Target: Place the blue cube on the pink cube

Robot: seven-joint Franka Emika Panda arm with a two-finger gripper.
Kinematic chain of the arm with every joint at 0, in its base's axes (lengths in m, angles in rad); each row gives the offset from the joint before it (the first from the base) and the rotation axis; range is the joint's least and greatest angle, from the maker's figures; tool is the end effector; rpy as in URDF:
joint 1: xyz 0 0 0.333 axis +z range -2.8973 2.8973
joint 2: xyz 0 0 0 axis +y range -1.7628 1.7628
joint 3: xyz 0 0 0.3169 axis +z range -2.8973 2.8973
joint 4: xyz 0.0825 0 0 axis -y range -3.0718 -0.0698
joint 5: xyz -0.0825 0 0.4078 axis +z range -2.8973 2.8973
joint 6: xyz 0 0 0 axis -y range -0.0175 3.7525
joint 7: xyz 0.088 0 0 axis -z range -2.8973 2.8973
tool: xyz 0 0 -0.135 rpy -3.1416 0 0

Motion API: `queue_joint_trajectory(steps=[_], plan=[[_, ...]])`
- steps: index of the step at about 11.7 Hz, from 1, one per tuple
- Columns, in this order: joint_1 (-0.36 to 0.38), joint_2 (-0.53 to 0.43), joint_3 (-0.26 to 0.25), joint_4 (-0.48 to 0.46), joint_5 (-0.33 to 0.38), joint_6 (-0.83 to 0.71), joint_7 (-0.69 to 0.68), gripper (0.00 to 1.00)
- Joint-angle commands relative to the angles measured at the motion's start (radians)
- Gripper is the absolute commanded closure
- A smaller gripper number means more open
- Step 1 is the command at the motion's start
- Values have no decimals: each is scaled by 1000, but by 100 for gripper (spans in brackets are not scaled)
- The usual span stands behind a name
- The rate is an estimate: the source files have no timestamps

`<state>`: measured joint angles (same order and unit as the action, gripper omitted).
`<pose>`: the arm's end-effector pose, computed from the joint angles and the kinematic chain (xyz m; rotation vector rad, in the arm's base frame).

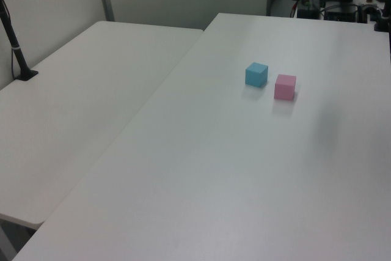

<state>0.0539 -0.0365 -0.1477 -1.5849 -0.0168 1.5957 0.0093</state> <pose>0.5683 -0.0572 0.6134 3.1232 -0.1612 0.0725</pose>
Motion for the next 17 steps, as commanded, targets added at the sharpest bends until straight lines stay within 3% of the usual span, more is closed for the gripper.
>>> queue_joint_trajectory(steps=[1,11,14,17], plan=[[9,-13,-7,-15,-14,10,-14,0],[-5,-2,-9,-12,-14,12,-23,0],[-109,52,-9,-10,0,23,-343,0],[-137,166,-9,-21,0,203,-371,0]])
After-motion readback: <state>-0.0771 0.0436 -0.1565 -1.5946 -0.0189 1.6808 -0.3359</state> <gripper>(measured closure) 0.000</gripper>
